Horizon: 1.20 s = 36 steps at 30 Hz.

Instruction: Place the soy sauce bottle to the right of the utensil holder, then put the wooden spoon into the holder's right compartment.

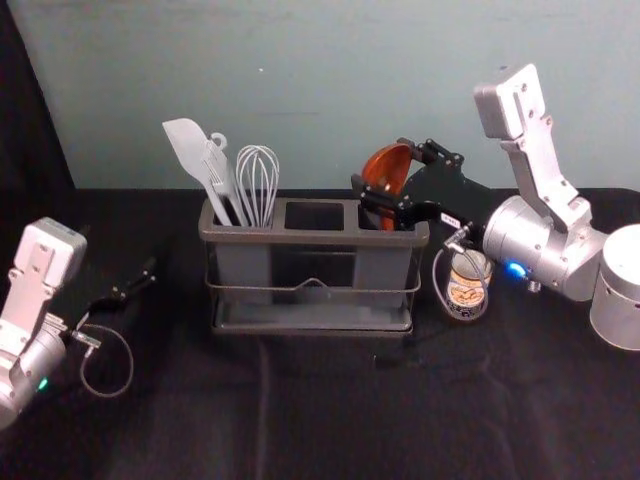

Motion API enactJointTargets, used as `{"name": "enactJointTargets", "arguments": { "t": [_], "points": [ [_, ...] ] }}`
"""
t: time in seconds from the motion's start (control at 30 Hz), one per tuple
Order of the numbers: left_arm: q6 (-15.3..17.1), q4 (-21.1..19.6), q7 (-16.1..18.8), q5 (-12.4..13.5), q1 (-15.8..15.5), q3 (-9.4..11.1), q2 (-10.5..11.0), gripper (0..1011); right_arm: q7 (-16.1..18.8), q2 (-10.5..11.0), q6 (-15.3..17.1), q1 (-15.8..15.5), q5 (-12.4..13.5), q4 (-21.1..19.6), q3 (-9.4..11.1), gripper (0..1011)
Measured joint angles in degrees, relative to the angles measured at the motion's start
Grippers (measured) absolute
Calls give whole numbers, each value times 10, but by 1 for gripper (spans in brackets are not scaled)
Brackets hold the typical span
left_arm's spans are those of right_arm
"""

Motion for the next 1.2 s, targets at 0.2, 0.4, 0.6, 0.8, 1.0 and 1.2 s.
{"name": "enactJointTargets", "arguments": {
  "t": [0.2, 0.4, 0.6, 0.8, 1.0, 1.2],
  "points": [
    [0, 0, 0, 0, 0, 0, 0, 1011, 0, 0, 0, 0, 0, 0, 0, 840],
    [0, 0, 0, 0, 0, 0, 0, 1011, 0, 0, 1, 0, 1, 0, 0, 901],
    [0, 0, 0, 0, 0, 0, 0, 1011, 0, 1, 1, 0, 1, 0, 0, 1002],
    [0, 0, 0, 0, 0, 0, 0, 1011, 0, 1, 1, 0, 1, -1, 1, 1002],
    [0, 0, 0, 0, 0, 0, 0, 1012, -1, 1, 1, 0, 1, -2, 1, 1002],
    [0, 0, 0, 0, 0, 0, 0, 1011, -41, -2, 7, -32, -19, -44, 15, 1003]
  ]
}}
